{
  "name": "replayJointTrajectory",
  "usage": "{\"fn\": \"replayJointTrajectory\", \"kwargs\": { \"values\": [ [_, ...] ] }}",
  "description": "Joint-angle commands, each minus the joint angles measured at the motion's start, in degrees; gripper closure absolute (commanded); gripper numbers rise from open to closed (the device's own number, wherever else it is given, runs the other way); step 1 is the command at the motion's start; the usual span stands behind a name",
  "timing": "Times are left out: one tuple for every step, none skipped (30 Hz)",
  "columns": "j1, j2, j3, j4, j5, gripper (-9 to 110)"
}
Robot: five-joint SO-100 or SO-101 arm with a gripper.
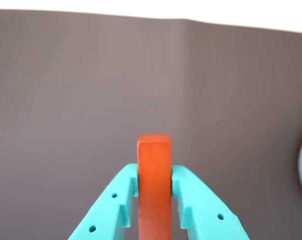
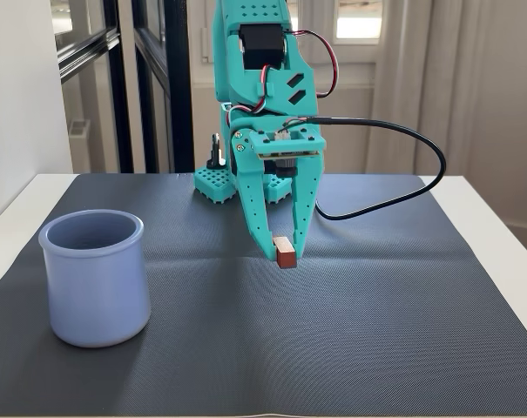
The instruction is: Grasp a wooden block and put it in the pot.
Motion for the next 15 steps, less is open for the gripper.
{"fn": "replayJointTrajectory", "kwargs": {
  "values": [
    [2.2,4.3,-2.2,-0.5,-2.8,98],
    [2.7,5.4,-2.2,-0.5,-3.9,98],
    [3.3,6.4,-2.2,-0.5,-4.8,98],
    [3.8,7.3,-2.2,-0.5,-5.7,98],
    [4.3,8.1,-2.2,-0.5,-6.9,98],
    [4.8,8.7,-2.2,-0.5,-8.1,98],
    [5.4,9.4,-2.2,-0.5,-9.3,98],
    [5.8,10.1,-2.2,-0.5,-10.6,98],
    [6.3,10.8,-2.2,-0.5,-12.0,98],
    [6.9,11.6,-2.2,-0.5,-13.4,98],
    [7.5,12.3,-2.2,-0.5,-14.9,98],
    [8.1,13.1,-2.2,-0.5,-16.3,98],
    [8.8,13.8,-2.2,-0.5,-18.0,98],
    [9.6,14.5,-2.2,-0.5,-19.3,98],
    [10.4,15.3,-2.2,-0.5,-20.7,98]
  ]
}}
